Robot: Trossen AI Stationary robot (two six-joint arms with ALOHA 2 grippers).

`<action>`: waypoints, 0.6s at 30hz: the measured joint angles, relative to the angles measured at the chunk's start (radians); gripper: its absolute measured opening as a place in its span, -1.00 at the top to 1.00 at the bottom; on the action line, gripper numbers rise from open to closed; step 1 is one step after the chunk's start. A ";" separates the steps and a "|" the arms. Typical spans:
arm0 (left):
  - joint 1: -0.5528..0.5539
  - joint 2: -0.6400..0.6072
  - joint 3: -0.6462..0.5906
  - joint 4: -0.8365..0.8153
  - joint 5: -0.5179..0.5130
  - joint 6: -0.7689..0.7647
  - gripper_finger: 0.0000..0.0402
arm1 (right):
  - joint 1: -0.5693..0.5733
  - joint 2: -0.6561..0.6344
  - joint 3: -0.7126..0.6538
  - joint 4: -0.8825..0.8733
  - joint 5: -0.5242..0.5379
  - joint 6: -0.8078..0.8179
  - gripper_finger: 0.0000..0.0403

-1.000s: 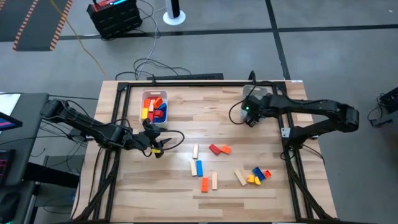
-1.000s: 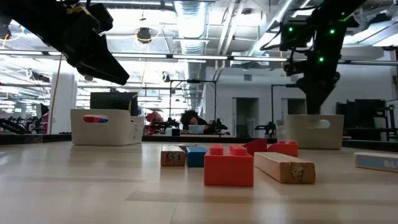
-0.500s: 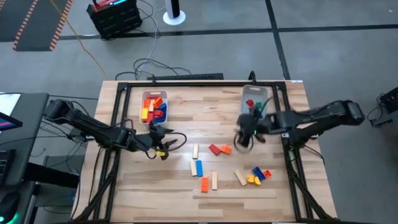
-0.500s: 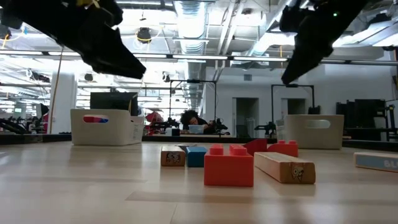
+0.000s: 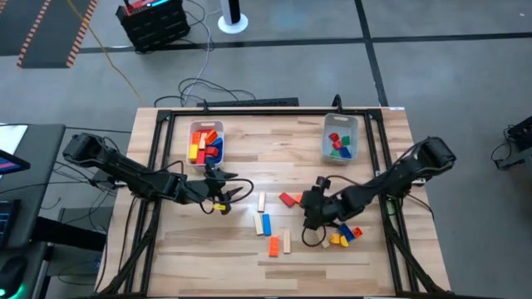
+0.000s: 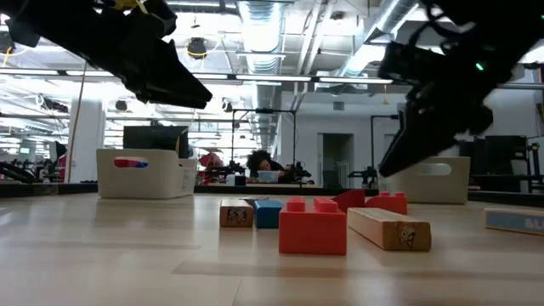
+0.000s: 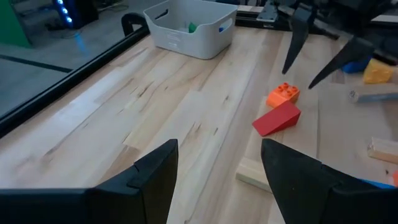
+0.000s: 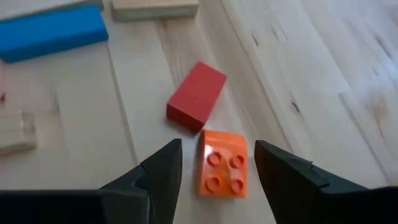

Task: Sort blocks by size
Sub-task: Put the small orange game piece into the gray bin

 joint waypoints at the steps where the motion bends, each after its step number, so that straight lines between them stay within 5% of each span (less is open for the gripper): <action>1: 0.000 0.000 0.000 0.000 0.001 0.000 -0.12 | 0.009 0.006 -0.023 0.044 0.026 0.004 -0.15; 5: 0.000 0.000 0.000 -0.003 0.024 0.001 -0.12 | 0.033 0.006 -0.109 0.195 0.109 0.045 -0.15; 18: 0.000 0.000 0.000 -0.003 0.025 0.001 -0.12 | -0.011 0.031 -0.209 0.369 0.052 0.083 -0.15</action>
